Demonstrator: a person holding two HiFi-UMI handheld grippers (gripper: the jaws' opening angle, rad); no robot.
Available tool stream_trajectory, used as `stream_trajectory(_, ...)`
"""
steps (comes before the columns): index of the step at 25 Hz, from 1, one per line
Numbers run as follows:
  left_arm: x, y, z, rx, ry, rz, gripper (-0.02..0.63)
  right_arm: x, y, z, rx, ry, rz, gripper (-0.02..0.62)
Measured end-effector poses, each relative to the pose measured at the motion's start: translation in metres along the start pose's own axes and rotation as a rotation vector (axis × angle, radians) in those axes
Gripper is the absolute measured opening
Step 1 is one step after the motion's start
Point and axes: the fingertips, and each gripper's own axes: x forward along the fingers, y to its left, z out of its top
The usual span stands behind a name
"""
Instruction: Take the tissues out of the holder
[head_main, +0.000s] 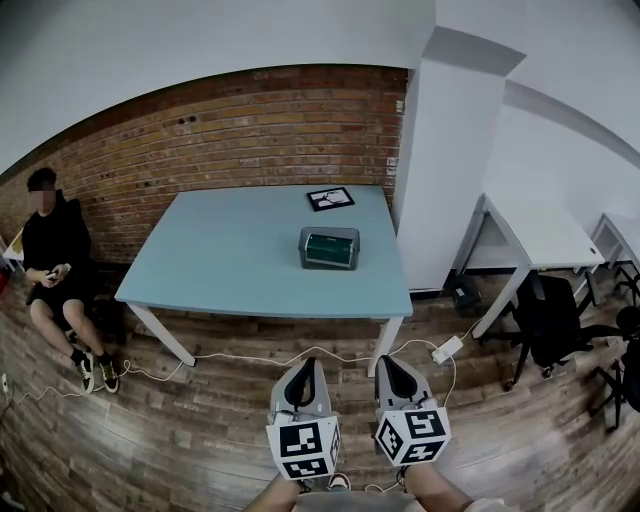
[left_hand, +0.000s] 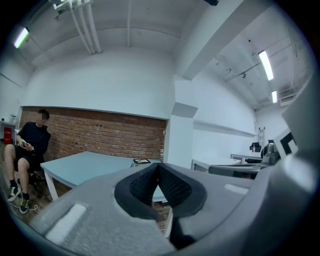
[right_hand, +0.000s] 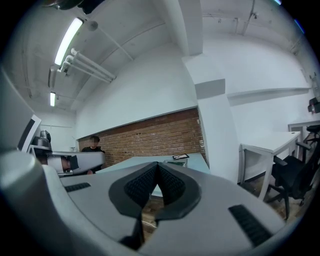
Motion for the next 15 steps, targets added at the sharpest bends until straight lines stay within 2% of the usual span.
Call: stream_trajectory(15, 0.052, -0.002, -0.009, 0.008, 0.034, -0.011, 0.009, 0.041, -0.029, -0.004, 0.009, 0.023, -0.009, 0.000)
